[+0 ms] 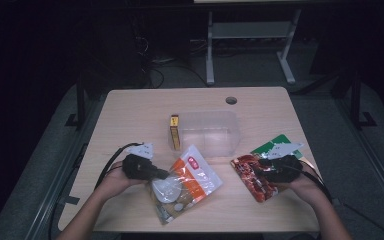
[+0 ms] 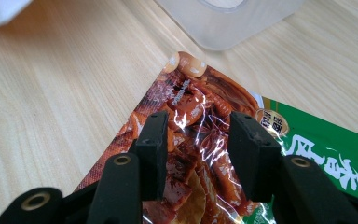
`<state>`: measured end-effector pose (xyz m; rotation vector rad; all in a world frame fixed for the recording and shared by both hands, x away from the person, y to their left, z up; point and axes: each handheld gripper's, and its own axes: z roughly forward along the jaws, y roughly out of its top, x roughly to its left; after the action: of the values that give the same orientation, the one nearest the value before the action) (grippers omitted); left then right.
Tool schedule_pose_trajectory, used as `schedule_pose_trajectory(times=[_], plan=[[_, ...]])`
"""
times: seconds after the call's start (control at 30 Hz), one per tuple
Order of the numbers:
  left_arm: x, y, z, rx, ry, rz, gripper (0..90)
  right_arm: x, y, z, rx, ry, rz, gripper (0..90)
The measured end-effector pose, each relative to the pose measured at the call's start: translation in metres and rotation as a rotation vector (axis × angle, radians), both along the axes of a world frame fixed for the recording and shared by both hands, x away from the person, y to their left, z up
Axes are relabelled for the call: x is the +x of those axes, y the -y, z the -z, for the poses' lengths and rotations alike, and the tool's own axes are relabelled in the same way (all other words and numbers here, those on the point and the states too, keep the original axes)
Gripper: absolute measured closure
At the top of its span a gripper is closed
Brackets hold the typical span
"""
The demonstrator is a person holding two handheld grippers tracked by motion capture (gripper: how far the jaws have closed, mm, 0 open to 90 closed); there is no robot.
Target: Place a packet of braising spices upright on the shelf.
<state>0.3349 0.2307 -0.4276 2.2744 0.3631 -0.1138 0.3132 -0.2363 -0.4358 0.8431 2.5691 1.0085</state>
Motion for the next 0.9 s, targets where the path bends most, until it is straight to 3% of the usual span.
schedule_pose_trajectory(times=[0.1,0.13,0.23,0.27,0.3,0.43,0.53,0.7,0.77,0.83,0.9], plan=[[-0.009,-0.029,-0.004,-0.018,0.002,-0.026,90.0,0.000,0.000,0.001,0.000,-0.003,0.005,57.6],[-0.009,-0.029,-0.004,-0.018,0.002,-0.026,90.0,0.000,0.000,0.001,0.000,-0.003,0.005,57.6],[-0.014,-0.054,-0.006,-0.027,0.003,-0.072,90.0,0.001,0.000,0.002,-0.001,-0.003,0.003,57.7],[-0.015,-0.070,-0.007,-0.040,0.000,-0.112,90.0,0.001,-0.001,0.002,-0.004,-0.006,0.002,57.7],[-0.015,-0.070,-0.007,-0.040,0.000,-0.112,90.0,0.001,-0.001,0.002,-0.004,-0.006,0.002,57.7],[-0.015,-0.098,-0.008,-0.048,0.011,-0.156,89.9,0.002,-0.002,0.003,-0.013,-0.006,-0.002,57.7],[-0.010,-0.119,-0.005,-0.045,-0.001,-0.222,89.9,0.002,-0.002,0.004,-0.015,-0.006,-0.003,57.7],[-0.005,-0.128,0.009,-0.026,-0.033,-0.292,89.1,0.003,-0.001,0.005,-0.027,-0.006,0.000,57.7],[-0.005,-0.128,0.010,-0.029,-0.017,-0.322,86.0,0.003,-0.001,0.006,-0.030,-0.005,0.001,58.1],[-0.005,-0.129,0.007,-0.047,-0.003,-0.356,68.2,0.003,0.000,0.006,-0.033,-0.004,0.007,58.6],[-0.007,-0.131,0.001,-0.069,0.031,-0.389,58.8,0.004,0.003,0.006,-0.041,0.001,0.017,60.4]])
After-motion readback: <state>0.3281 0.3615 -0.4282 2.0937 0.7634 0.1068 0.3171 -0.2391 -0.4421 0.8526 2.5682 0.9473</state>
